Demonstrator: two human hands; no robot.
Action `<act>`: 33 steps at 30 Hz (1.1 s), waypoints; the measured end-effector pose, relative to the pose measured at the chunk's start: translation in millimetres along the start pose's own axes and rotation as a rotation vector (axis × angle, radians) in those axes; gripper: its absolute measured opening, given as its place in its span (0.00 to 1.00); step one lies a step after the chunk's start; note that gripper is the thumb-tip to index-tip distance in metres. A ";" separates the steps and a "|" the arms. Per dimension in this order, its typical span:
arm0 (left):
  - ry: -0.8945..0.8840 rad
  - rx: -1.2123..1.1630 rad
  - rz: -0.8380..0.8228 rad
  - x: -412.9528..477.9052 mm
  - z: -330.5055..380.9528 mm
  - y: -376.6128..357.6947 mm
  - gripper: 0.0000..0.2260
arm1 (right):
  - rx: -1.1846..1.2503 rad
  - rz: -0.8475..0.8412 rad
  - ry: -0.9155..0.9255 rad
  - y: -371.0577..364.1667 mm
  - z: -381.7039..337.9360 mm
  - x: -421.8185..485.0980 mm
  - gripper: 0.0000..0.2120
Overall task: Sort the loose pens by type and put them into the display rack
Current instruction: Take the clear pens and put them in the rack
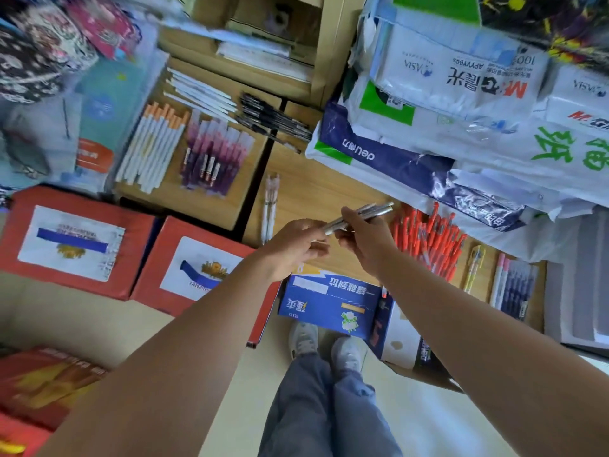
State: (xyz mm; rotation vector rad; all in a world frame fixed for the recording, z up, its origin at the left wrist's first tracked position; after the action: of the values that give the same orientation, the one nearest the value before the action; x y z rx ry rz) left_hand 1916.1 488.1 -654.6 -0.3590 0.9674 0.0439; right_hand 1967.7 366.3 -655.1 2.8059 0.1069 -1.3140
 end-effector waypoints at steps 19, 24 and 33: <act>-0.100 0.551 -0.220 -65.6 14.8 -102.0 0.14 | 0.006 0.007 0.081 81.0 -39.5 -78.5 0.08; -0.155 0.631 -0.234 -83.3 12.8 -177.3 0.14 | 0.137 0.010 0.153 148.1 -54.2 -116.9 0.05; -0.335 0.960 -0.251 -112.5 -27.9 -362.8 0.10 | 0.302 0.082 0.219 334.0 -47.4 -187.3 0.06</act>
State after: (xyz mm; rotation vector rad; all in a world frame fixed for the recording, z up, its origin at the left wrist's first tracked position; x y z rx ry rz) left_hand 1900.5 151.9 -476.3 0.4082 0.5165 -0.5584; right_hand 1911.2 28.2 -478.1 3.1588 -0.2165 -1.0828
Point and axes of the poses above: each hand's wrist, its own x-axis towards the middle knuckle, its own y-axis out of the back of the hand, z = x × y, the point moved 7 cm from there along x, towards the middle knuckle, and after that the axes turned 3 degrees about y, right-handed, at the moved point
